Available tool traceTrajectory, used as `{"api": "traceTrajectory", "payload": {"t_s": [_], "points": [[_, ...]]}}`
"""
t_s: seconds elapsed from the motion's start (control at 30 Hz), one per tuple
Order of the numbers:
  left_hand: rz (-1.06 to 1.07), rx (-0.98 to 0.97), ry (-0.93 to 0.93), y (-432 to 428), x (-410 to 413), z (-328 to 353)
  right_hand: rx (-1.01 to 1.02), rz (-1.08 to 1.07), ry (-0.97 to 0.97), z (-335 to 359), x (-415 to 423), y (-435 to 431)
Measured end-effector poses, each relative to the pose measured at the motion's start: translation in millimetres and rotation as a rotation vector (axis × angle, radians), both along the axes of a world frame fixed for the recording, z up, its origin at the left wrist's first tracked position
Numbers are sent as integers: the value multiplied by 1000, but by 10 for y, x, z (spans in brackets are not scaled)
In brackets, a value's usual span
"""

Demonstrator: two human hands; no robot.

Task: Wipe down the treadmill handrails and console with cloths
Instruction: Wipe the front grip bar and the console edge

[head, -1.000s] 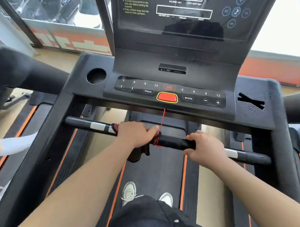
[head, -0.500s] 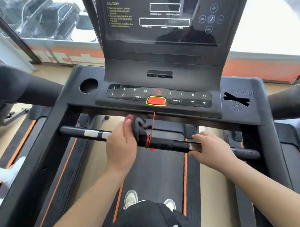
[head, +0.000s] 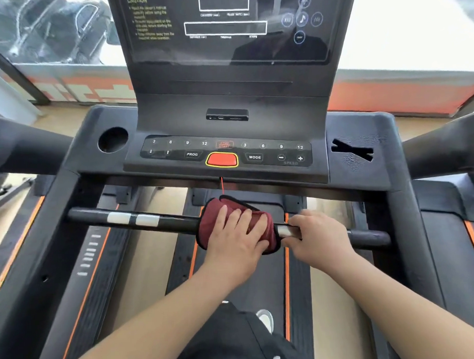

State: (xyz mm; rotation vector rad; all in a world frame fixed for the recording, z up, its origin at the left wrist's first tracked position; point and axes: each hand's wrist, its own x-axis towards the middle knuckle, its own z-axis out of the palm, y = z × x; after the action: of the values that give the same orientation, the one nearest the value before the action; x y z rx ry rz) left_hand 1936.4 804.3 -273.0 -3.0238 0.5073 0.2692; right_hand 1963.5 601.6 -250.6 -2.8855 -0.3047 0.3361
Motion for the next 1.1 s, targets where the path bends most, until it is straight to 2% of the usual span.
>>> {"api": "traceTrajectory", "payload": {"t_s": [0.1,0.2,0.3,0.4,0.47,0.53,0.67,0.73,0.9,0.93,1.1], "points": [[-35,42,94,-134,302,178,-10,8,-23,-41,-10,0],[-97,67,106,-212,436,219,0,13,-39,-68,-28,4],[46,-128,25,-115,164,16,-16,10,-32,-66,-38,3],[-6,-225,-111,55,-224,-195,-23,3,-16,-45,-41,20],[-37,-249,-119,136,-235,-206,-30,-9,-7,-27,-42,28],[-40,-215,-65,106,-34,-154,-28,-18,0,-15,-52,36],[-14,-62,191,-155,496,122,-24,-3,1,22,-47,57],[-30,-79,126,-206,431,106,-19,-10,-18,16,-65,55],[1,-376,-78,77,30,-87,-15,-16,-13,19,-84,55],[46,-444,-54,120,41,-11,-17,-15,-7,23,-79,53],[542,-865,-79,329,209,362,-27,-23,17,29,-70,46]]}}
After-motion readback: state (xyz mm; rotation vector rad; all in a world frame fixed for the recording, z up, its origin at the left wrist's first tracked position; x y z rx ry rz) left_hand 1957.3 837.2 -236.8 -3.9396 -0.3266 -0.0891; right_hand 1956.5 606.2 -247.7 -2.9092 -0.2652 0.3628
